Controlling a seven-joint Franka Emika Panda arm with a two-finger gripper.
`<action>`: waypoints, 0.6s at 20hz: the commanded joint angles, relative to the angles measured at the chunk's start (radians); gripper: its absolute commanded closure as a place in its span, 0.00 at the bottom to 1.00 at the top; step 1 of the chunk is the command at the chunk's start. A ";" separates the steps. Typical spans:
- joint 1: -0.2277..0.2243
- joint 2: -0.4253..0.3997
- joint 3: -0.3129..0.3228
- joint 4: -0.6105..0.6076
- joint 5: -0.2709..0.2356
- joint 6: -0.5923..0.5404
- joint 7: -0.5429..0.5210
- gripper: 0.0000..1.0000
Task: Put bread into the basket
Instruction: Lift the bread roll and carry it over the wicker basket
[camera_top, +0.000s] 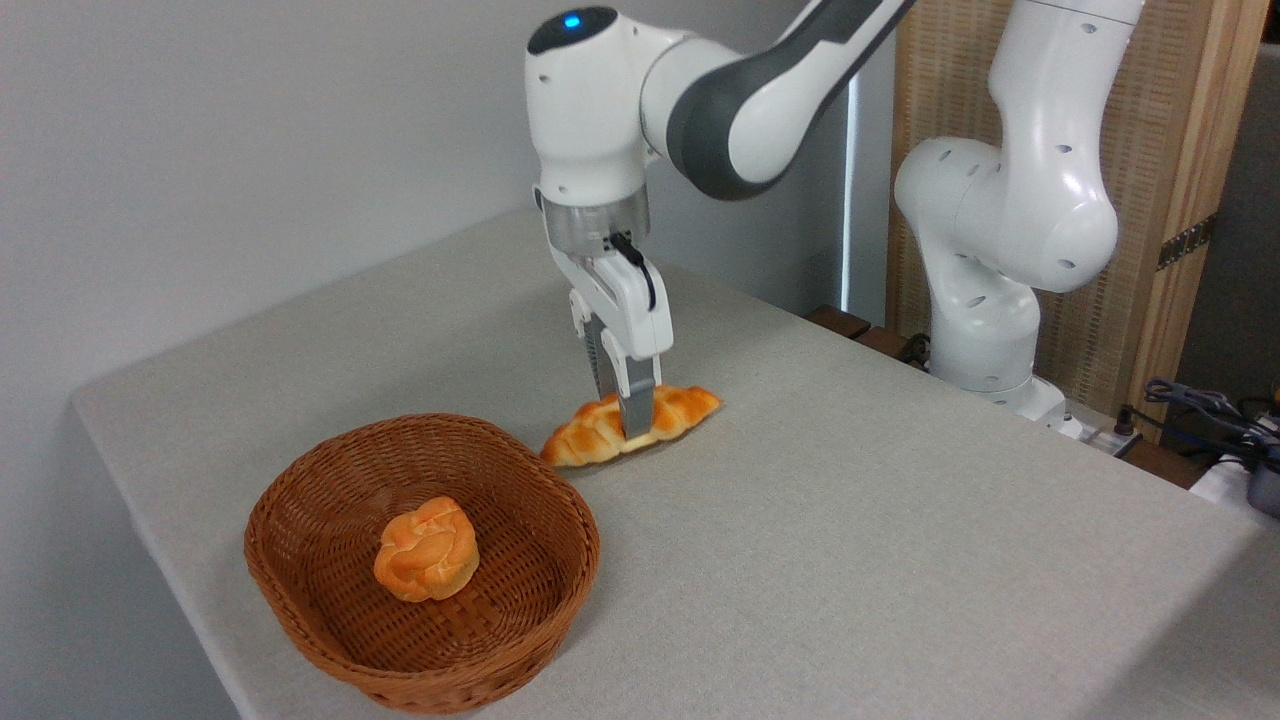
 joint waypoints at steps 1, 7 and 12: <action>-0.008 0.000 0.064 0.149 0.005 -0.166 0.037 0.48; -0.008 0.013 0.115 0.257 -0.016 -0.234 0.076 0.47; -0.012 0.113 0.151 0.369 -0.096 -0.147 0.068 0.45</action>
